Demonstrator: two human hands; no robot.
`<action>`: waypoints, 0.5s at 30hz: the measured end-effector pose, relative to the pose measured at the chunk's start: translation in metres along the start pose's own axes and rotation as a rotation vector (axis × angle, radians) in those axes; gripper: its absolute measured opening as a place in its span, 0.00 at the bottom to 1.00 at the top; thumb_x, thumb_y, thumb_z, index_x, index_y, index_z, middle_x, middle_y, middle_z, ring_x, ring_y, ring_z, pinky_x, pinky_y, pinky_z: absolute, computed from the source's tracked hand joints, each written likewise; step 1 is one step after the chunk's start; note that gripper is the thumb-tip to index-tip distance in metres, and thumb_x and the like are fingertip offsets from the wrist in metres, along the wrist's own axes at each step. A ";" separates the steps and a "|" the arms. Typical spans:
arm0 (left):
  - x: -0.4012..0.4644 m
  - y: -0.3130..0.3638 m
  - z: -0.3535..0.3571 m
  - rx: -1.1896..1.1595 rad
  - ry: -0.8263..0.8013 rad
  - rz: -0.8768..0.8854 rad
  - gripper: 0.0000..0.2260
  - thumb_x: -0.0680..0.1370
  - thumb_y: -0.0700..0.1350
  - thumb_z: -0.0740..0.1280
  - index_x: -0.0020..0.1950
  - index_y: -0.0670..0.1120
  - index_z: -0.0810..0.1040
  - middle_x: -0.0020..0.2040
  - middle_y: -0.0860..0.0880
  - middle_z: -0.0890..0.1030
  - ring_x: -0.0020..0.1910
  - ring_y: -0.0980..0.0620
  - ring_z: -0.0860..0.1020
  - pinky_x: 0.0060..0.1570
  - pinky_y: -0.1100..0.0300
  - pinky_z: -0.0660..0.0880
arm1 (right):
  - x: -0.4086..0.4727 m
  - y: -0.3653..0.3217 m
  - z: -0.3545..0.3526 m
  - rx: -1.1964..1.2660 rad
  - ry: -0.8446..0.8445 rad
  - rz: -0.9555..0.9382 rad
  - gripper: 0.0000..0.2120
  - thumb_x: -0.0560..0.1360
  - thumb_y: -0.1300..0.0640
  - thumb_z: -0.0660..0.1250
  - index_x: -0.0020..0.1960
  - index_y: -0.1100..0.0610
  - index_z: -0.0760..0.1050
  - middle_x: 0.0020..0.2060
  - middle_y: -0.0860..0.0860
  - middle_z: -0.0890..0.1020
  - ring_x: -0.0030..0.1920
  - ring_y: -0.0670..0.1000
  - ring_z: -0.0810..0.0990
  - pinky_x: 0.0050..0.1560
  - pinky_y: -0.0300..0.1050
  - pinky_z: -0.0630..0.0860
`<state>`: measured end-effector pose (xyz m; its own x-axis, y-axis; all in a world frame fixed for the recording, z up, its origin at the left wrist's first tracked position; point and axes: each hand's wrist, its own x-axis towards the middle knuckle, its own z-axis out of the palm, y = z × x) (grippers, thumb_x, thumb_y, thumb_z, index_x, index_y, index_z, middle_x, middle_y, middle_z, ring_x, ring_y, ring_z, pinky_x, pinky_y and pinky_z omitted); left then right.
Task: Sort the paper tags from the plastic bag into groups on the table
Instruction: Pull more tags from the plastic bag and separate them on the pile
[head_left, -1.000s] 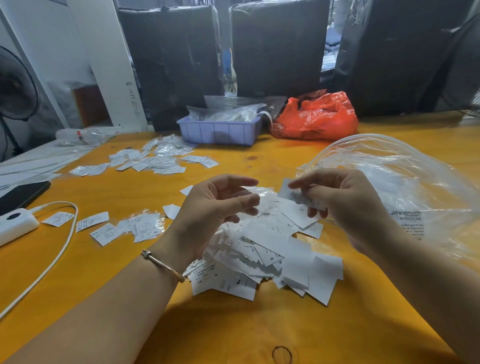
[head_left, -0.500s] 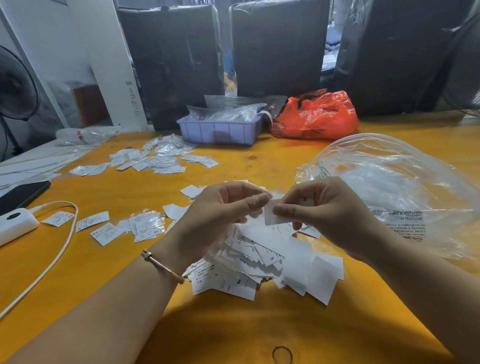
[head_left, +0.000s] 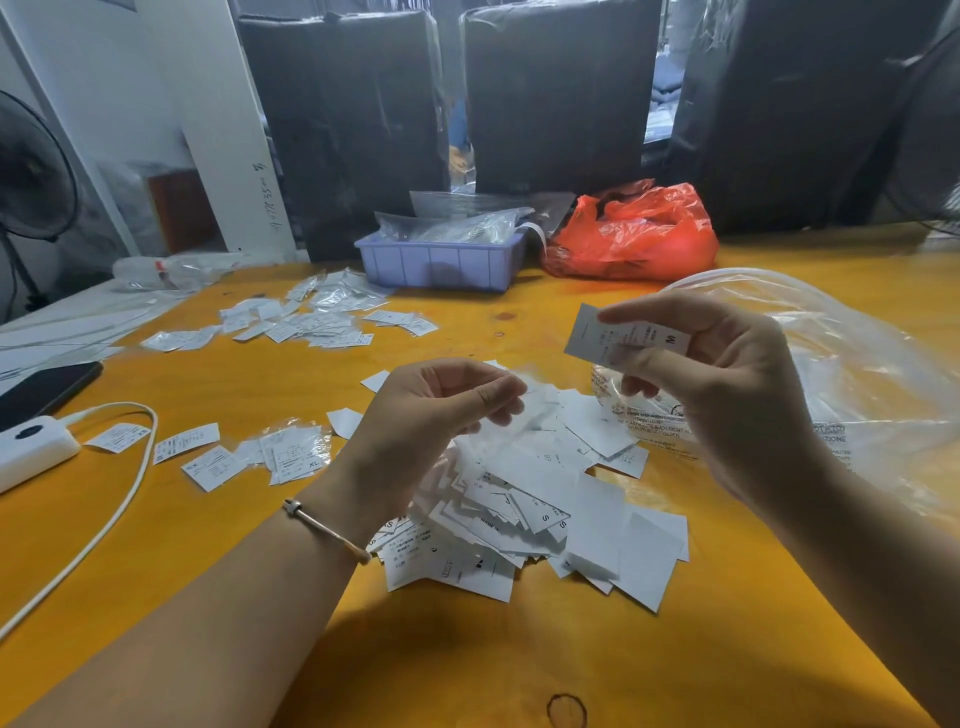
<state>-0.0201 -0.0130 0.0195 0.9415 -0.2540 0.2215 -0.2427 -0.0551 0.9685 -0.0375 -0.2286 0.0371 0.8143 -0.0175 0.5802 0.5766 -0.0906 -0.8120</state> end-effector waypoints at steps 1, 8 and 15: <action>0.000 0.000 0.000 -0.003 0.004 -0.001 0.09 0.68 0.52 0.73 0.42 0.48 0.87 0.39 0.49 0.86 0.38 0.57 0.80 0.39 0.67 0.75 | -0.001 -0.002 0.001 0.009 -0.009 -0.016 0.13 0.71 0.73 0.69 0.48 0.57 0.82 0.36 0.53 0.84 0.29 0.47 0.77 0.32 0.36 0.74; 0.000 0.001 0.000 0.009 0.013 0.007 0.11 0.67 0.54 0.73 0.43 0.48 0.87 0.40 0.48 0.86 0.39 0.57 0.80 0.41 0.65 0.74 | -0.007 -0.003 0.007 -0.178 -0.081 -0.036 0.12 0.72 0.69 0.70 0.51 0.56 0.82 0.38 0.50 0.84 0.29 0.45 0.79 0.32 0.39 0.78; -0.001 0.002 0.001 0.018 0.013 0.012 0.12 0.66 0.56 0.73 0.42 0.49 0.87 0.41 0.48 0.86 0.39 0.56 0.80 0.41 0.65 0.74 | -0.009 0.000 0.009 -0.253 -0.142 -0.011 0.12 0.72 0.69 0.71 0.50 0.55 0.82 0.37 0.50 0.84 0.28 0.46 0.78 0.32 0.40 0.79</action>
<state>-0.0219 -0.0141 0.0211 0.9416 -0.2418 0.2343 -0.2577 -0.0695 0.9637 -0.0440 -0.2192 0.0317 0.8193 0.1228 0.5601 0.5653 -0.3360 -0.7533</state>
